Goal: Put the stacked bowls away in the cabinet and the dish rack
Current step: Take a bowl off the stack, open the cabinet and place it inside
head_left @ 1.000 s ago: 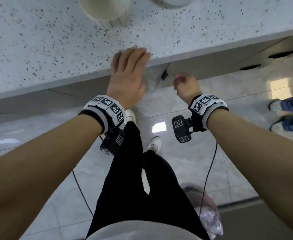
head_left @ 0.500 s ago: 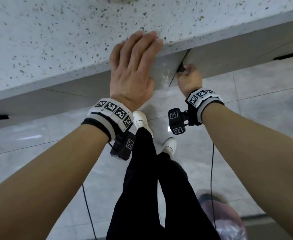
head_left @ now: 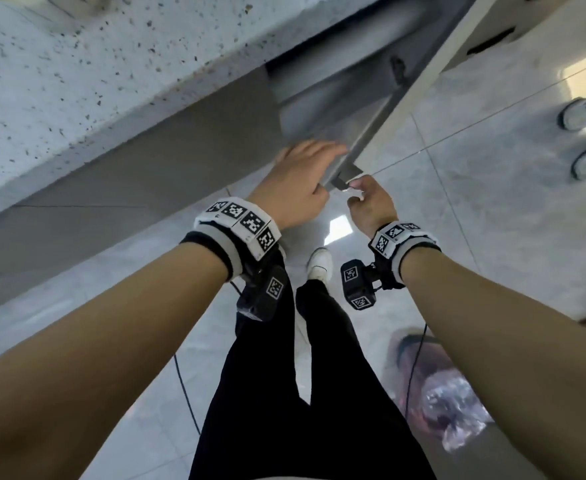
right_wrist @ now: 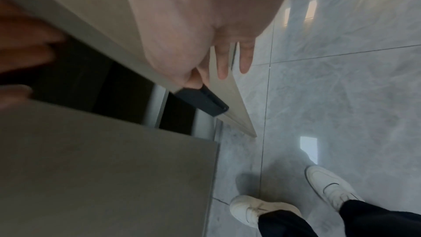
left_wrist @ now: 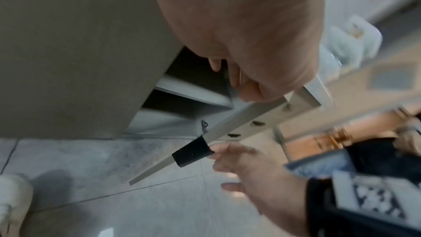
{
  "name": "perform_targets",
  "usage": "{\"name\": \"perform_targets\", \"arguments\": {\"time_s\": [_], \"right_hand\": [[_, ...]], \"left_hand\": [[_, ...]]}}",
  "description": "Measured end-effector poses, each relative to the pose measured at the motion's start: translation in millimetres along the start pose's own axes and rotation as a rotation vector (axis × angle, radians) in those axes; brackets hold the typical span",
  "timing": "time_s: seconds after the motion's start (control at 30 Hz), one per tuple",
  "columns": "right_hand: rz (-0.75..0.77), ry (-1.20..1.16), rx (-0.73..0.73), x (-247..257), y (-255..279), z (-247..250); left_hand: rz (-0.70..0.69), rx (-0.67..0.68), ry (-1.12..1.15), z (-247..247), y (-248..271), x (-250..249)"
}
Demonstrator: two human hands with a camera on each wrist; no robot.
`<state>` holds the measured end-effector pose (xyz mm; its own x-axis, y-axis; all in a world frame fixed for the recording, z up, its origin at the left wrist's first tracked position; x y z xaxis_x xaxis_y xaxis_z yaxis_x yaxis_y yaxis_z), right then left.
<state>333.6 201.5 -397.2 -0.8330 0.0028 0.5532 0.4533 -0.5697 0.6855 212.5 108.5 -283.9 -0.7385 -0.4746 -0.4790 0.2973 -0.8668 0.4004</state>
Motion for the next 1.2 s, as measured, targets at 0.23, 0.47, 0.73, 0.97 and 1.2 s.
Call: {"name": "perform_targets", "arguments": {"time_s": [0.23,0.47,0.73,0.97,1.2], "right_hand": [[0.306,-0.549,-0.52,28,60,95],[0.299,-0.27,-0.516,39,77,124],[0.173,0.183,-0.54,-2,99,179],[-0.03,0.425,-0.553,-11,93,207],[-0.141,0.437,-0.414,2,96,208]], "left_hand": [[0.06,-0.041,0.099,-1,-12,-31],[-0.16,0.267,0.001,-35,-14,-90],[0.009,0.377,-0.022,-44,-13,-98],[0.111,0.27,-0.088,6,-11,-60],[0.152,0.209,-0.08,38,9,-37]]}}
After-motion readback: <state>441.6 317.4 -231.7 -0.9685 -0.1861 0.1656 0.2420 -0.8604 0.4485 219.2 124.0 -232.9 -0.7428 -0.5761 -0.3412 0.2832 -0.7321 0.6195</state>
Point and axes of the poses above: each hand's wrist, its own y-axis away from the middle knuckle, its own z-axis out of the back of the hand, x = y × z, the point moved 5 cm from there along -y, towards the middle knuckle, and after that the axes turned 8 degrees about -y, right-handed, at the moved point
